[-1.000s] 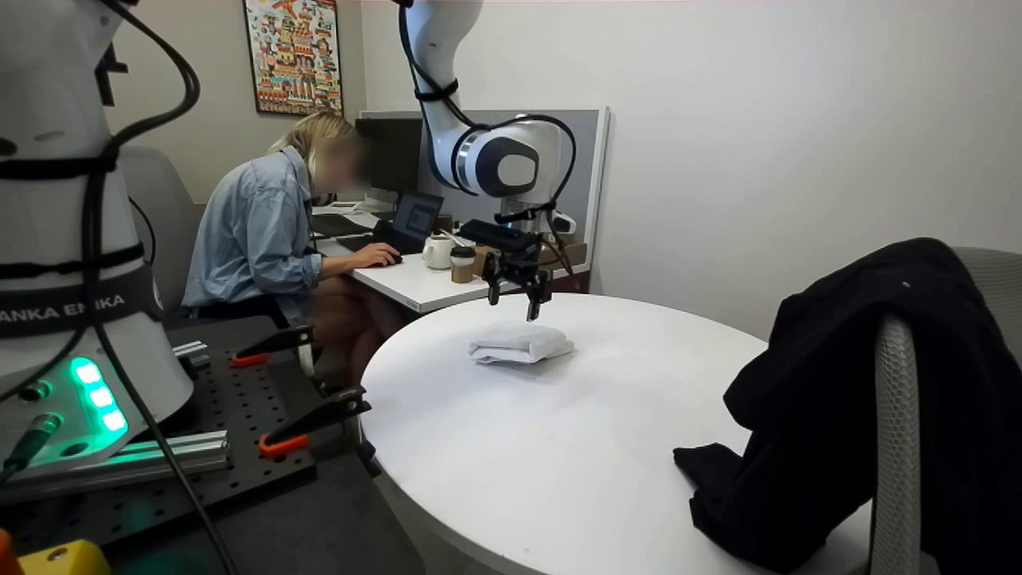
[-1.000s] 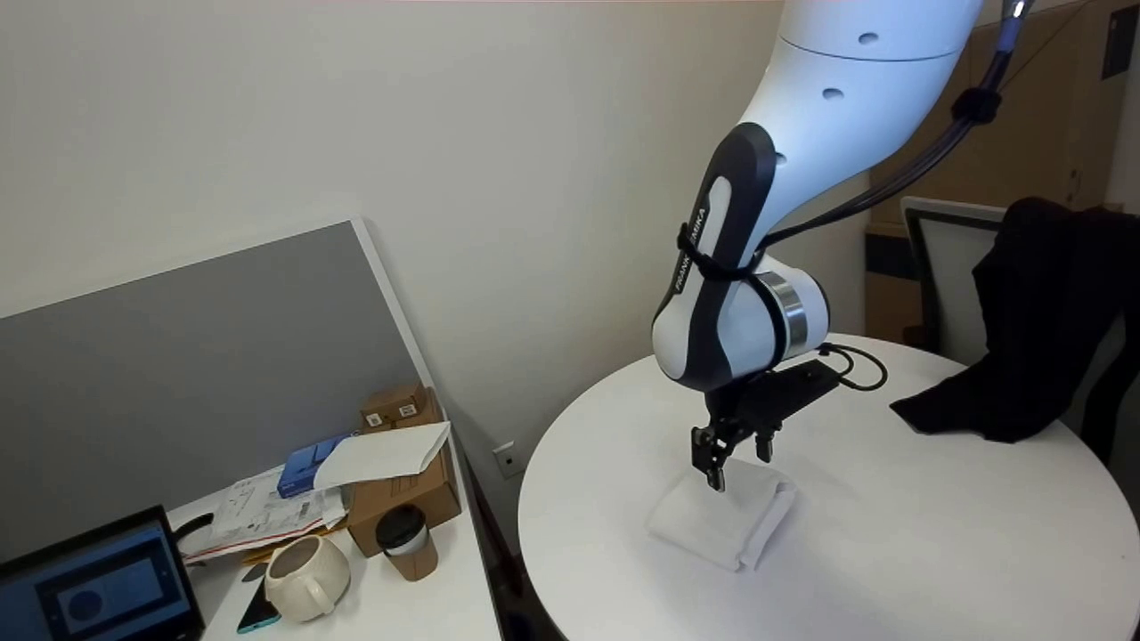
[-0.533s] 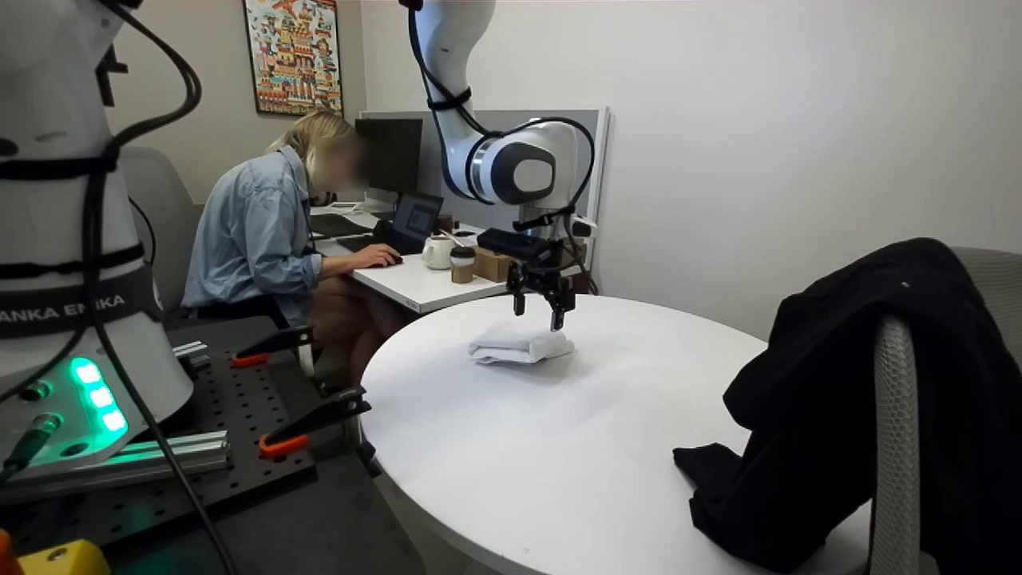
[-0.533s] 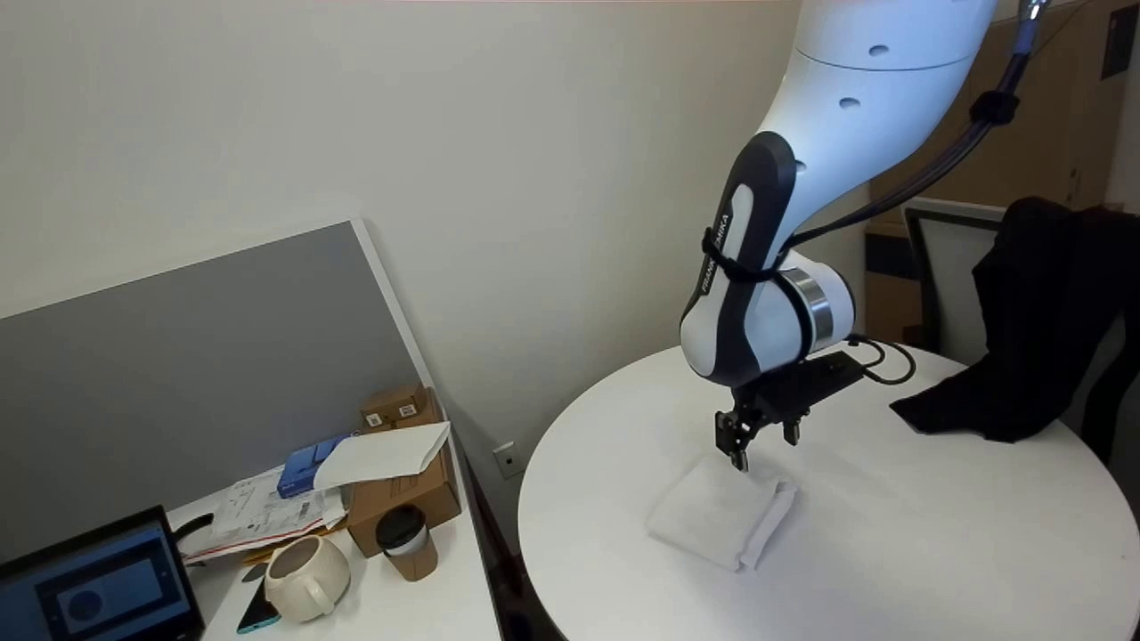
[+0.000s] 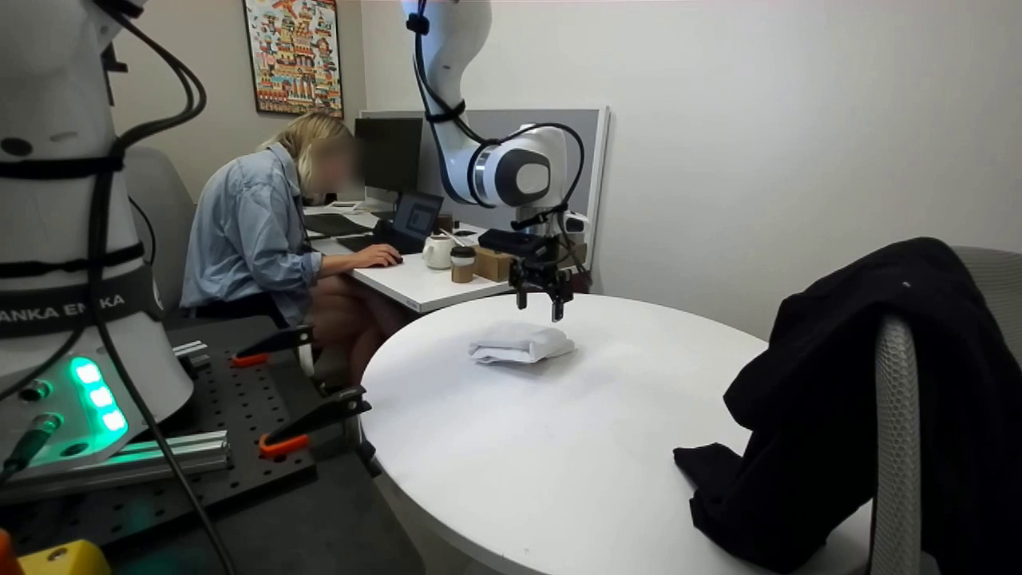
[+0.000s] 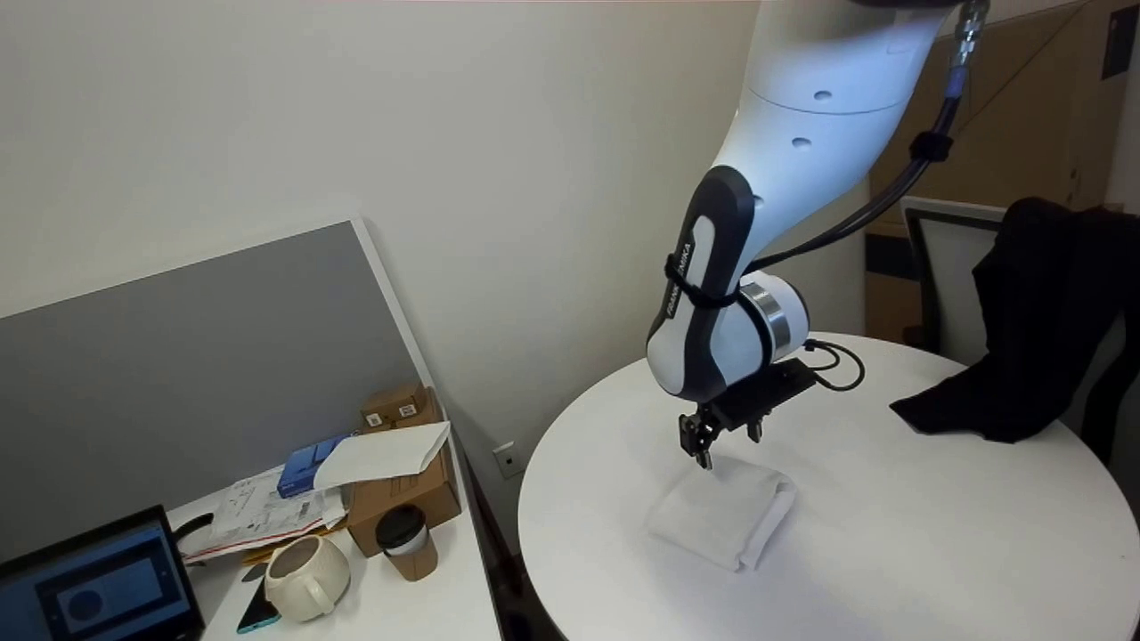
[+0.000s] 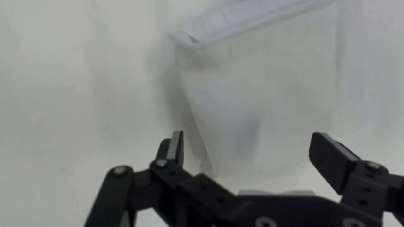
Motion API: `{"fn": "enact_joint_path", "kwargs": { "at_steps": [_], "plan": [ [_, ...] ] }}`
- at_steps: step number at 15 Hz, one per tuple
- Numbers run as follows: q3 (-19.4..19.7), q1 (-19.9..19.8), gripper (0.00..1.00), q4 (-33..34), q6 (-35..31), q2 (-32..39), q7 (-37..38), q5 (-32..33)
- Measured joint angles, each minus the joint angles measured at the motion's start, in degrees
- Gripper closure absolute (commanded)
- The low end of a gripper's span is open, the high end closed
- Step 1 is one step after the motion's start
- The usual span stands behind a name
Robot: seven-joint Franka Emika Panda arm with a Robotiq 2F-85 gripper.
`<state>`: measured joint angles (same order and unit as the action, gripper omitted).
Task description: Use the white towel to wipe the table surface
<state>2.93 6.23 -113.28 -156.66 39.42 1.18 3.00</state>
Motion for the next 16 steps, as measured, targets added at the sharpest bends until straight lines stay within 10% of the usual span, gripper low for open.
{"fn": "enact_joint_path", "kwargs": {
  "at_steps": [8, 16],
  "plan": [
    [2.7, 3.8, 0.0, 9.9, 3.9, 11.1, 2.8, 3.2],
    [2.2, 5.3, 0.72, 15.7, 7.2, 15.4, 2.8, 3.4]
  ]
}}
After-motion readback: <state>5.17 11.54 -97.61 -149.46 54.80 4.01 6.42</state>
